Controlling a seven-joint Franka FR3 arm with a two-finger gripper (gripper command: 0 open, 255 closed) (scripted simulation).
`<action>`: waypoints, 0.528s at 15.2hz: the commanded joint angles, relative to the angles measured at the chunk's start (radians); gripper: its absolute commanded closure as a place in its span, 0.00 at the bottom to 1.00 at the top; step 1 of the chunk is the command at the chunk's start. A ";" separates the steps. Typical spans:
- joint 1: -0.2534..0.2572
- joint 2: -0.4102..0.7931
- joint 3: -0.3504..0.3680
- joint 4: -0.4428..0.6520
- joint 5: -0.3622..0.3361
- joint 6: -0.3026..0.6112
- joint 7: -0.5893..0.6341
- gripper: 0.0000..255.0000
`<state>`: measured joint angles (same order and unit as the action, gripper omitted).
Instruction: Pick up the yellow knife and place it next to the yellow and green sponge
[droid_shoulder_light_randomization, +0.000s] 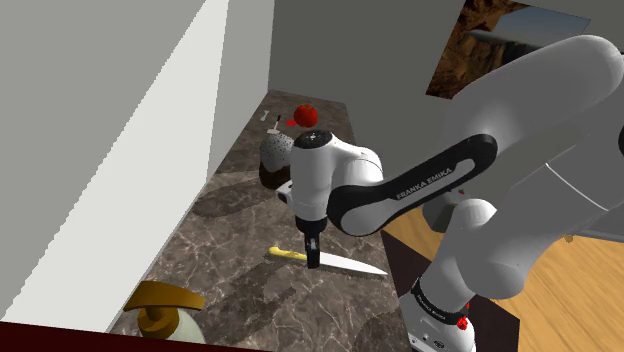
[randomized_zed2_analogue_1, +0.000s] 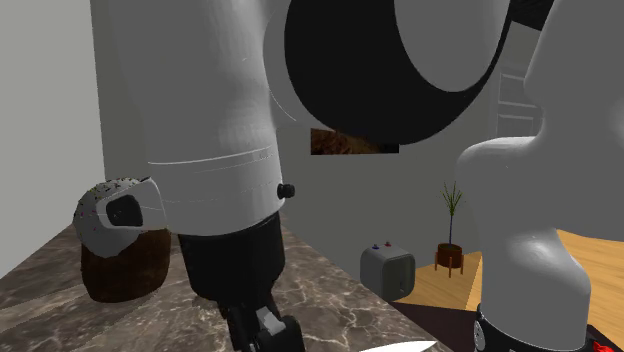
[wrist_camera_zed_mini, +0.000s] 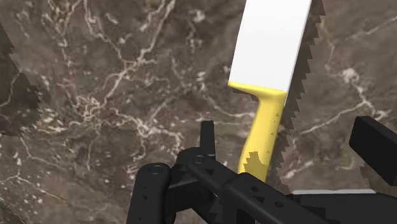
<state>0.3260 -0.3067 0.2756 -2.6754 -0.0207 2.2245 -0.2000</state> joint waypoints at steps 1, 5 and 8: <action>-0.002 0.018 0.002 -0.017 -0.006 0.035 0.003 0.00; -0.007 0.044 0.004 -0.035 -0.015 0.078 0.010 0.00; -0.007 0.044 0.004 -0.035 -0.016 0.078 0.011 0.00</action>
<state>0.3187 -0.2634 0.2801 -2.7102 -0.0359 2.3015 -0.1896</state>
